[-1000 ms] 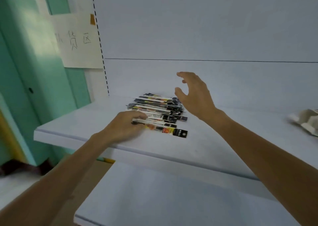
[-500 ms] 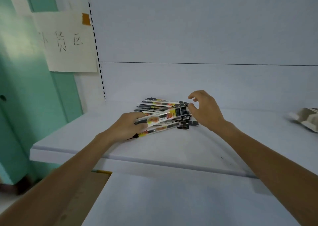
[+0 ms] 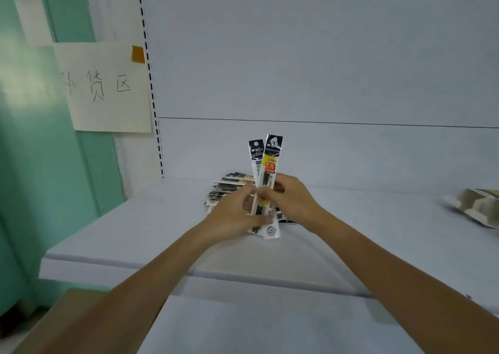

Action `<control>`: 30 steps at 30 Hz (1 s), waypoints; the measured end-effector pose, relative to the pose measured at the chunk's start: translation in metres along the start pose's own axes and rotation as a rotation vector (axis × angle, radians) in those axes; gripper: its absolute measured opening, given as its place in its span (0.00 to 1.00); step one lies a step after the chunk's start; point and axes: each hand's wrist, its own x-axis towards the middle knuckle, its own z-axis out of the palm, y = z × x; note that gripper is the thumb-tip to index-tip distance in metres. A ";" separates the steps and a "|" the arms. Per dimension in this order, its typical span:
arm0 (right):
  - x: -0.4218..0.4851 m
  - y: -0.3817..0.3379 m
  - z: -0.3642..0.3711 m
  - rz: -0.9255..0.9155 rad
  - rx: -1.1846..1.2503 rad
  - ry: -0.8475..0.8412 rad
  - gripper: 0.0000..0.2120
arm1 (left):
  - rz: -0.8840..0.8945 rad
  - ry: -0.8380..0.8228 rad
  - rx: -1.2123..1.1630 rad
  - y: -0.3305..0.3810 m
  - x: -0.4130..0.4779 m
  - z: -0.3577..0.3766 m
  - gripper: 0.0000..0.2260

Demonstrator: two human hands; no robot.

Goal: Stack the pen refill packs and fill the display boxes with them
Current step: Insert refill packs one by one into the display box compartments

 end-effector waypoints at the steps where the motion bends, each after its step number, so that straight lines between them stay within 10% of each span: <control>1: 0.000 0.001 -0.003 0.018 0.006 -0.004 0.03 | 0.016 -0.017 0.113 -0.001 -0.002 -0.003 0.18; 7: 0.000 0.014 -0.026 0.137 0.040 0.090 0.05 | -0.127 -0.083 0.510 -0.034 -0.008 -0.027 0.13; 15: -0.003 0.014 -0.021 0.135 0.044 0.105 0.07 | -0.173 0.099 -0.097 -0.024 -0.001 -0.025 0.05; 22: -0.002 -0.002 -0.015 -0.349 -0.482 0.174 0.06 | -0.205 -0.014 -0.087 -0.014 0.001 -0.027 0.08; 30: -0.004 0.034 -0.010 -0.752 -0.995 -0.051 0.12 | -0.519 -0.397 -0.819 -0.020 -0.001 -0.049 0.33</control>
